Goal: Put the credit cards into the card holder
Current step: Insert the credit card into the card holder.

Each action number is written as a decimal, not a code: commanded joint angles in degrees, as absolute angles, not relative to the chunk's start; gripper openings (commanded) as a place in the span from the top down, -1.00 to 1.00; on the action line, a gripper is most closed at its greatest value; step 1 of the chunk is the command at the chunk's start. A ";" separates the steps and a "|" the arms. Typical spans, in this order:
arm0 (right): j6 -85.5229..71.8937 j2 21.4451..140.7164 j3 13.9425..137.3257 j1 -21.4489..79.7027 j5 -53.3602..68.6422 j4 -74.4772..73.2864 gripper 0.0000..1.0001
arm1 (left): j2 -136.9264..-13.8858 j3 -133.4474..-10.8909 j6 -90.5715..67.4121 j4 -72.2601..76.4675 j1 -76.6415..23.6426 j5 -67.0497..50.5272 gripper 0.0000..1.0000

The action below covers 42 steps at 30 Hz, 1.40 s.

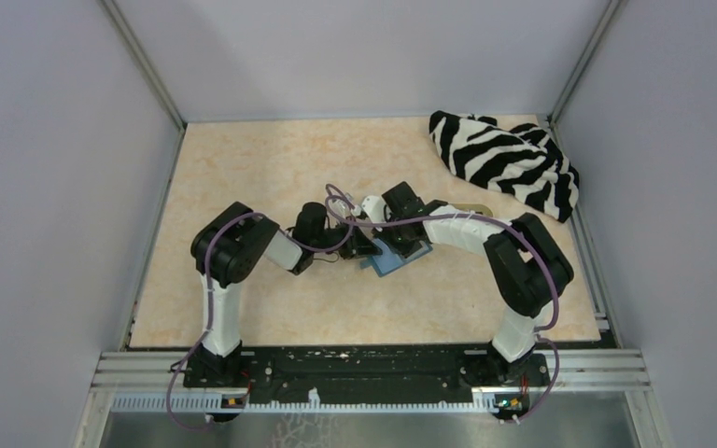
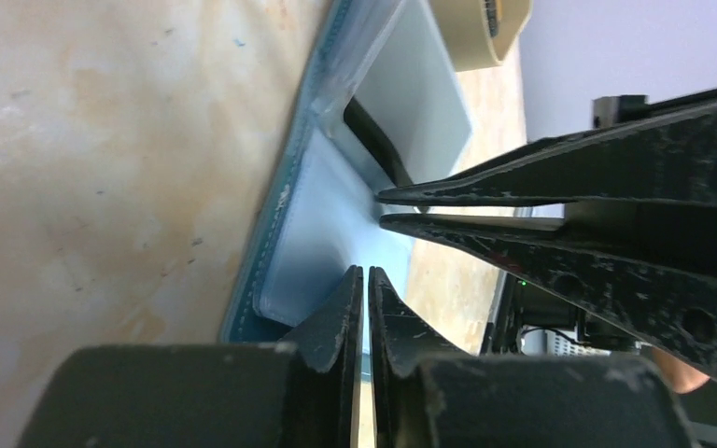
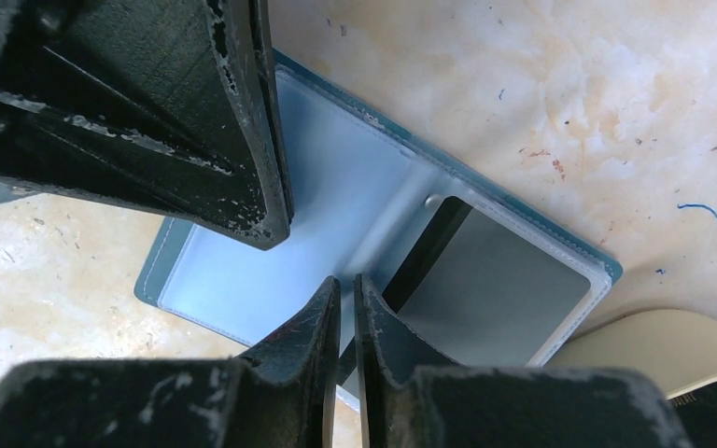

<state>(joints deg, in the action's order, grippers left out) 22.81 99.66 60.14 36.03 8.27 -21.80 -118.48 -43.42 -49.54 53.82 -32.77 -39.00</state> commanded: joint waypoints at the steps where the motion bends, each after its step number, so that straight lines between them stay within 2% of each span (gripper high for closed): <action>1: 22.93 98.52 62.53 36.21 2.16 -19.77 0.78 | -118.59 -44.63 -46.27 45.61 -32.94 -35.73 0.81; 9: 23.29 96.83 62.53 36.04 1.11 -19.90 0.77 | -116.99 -44.31 -46.28 43.86 -32.89 -32.99 0.82; 18: 22.81 91.66 65.80 32.21 19.22 -25.41 0.69 | -106.65 -41.80 -42.90 47.76 -32.94 -32.01 0.76; 19: 22.51 91.33 65.99 31.24 20.34 -25.61 0.66 | -104.69 -41.50 -41.83 47.39 -32.89 -31.27 0.75; 23: 21.26 90.98 65.45 27.25 22.22 -24.90 0.29 | -94.87 -38.52 -36.12 45.33 -32.88 -27.28 0.73; 27: 19.35 93.00 65.78 25.59 21.18 -24.91 0.17 | -82.15 -31.82 -29.67 44.26 -32.84 -20.18 0.70; 28: 19.06 93.63 65.91 25.58 20.52 -24.93 0.15 | -78.93 -29.88 -28.94 43.72 -32.80 -18.34 0.65; 30: 18.42 94.67 66.10 25.58 18.60 -24.72 0.13 | -72.96 -26.65 -27.79 42.18 -32.57 -13.64 0.34; 31: 18.06 95.15 66.13 25.58 17.18 -24.58 0.11 | -69.68 -24.28 -26.92 42.14 -32.44 -11.98 0.11; 32: 17.80 95.43 66.09 25.58 15.90 -24.34 0.08 | -67.76 -22.60 -26.15 42.76 -32.29 -10.51 -0.19; 33: 17.57 95.67 65.98 25.58 14.80 -24.15 0.01 | -66.23 -20.84 -25.91 43.37 -32.07 -9.11 -0.59; 34: 17.45 95.85 65.94 25.58 14.25 -24.01 -0.03 | -65.04 -19.27 -27.07 43.64 -31.95 -7.02 -0.91; 37: 17.11 96.96 66.07 25.57 14.27 -24.48 -0.08 | -63.24 -15.48 -32.69 44.38 -31.58 -5.06 -0.97; 40: 16.80 98.26 66.44 25.53 13.16 -24.95 -0.08 | -64.29 -13.11 -35.67 47.04 -31.55 -10.99 -0.97; 42: 16.60 98.71 66.48 25.58 12.51 -25.09 -0.08 | -66.18 -12.45 -38.60 48.27 -31.50 -15.31 -0.89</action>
